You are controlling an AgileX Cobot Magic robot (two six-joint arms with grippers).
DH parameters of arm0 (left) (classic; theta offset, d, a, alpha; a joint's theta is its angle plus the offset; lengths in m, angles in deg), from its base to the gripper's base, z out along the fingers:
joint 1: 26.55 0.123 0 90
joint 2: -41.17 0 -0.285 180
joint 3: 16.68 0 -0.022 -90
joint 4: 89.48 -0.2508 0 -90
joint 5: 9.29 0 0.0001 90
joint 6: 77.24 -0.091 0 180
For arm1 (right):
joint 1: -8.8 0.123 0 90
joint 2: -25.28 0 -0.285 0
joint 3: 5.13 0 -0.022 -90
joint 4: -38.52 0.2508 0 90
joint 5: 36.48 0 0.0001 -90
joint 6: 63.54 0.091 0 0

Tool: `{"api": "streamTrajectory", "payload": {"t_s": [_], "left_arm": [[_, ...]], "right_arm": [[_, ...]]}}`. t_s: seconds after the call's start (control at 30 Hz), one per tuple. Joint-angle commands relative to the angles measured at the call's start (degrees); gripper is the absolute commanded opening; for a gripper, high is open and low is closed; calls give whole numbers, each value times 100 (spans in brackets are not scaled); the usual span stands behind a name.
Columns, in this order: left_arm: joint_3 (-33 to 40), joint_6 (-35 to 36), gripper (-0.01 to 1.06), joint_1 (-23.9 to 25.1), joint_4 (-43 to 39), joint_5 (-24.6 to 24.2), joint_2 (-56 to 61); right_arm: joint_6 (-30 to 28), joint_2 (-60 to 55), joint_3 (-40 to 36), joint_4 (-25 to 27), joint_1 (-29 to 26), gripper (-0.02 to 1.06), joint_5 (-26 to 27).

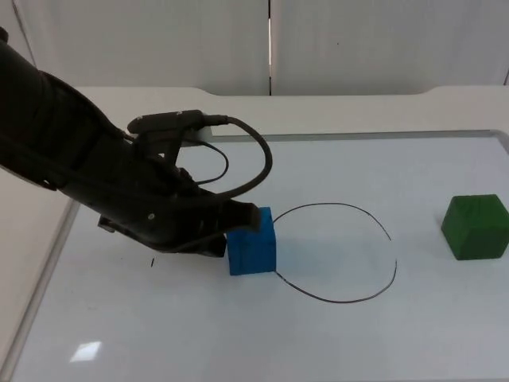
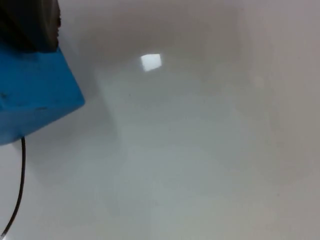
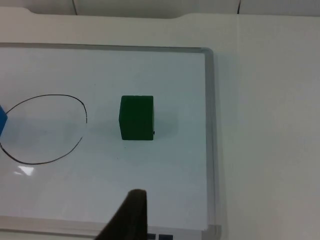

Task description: Push the two cubes into the marked area.

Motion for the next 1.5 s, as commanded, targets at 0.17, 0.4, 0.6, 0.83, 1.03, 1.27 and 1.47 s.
{"api": "streamTrajectory", "payload": {"t_s": [0.17,0.4,0.6,0.83,1.03,1.27,1.47], "left_arm": [[-39,-485,0,-196,487,-72,-4],[-66,-765,0,-264,780,-25,-4],[-99,-804,0,-264,808,-25,-4],[-173,-910,0,-264,952,-58,-4],[-173,-967,0,-264,950,-47,-4],[-173,-1038,0,-264,968,59,-13],[-173,-1041,0,-264,968,280,-13]], "right_arm": [[5,23,-13,-1,-38,105,27],[5,23,-13,-1,-38,105,27],[5,23,-13,-1,-38,105,27],[5,23,-13,-1,-38,105,27],[5,23,-13,-1,-38,105,27],[5,23,-13,-1,-38,105,27],[5,23,-13,-1,-38,105,27]]}}
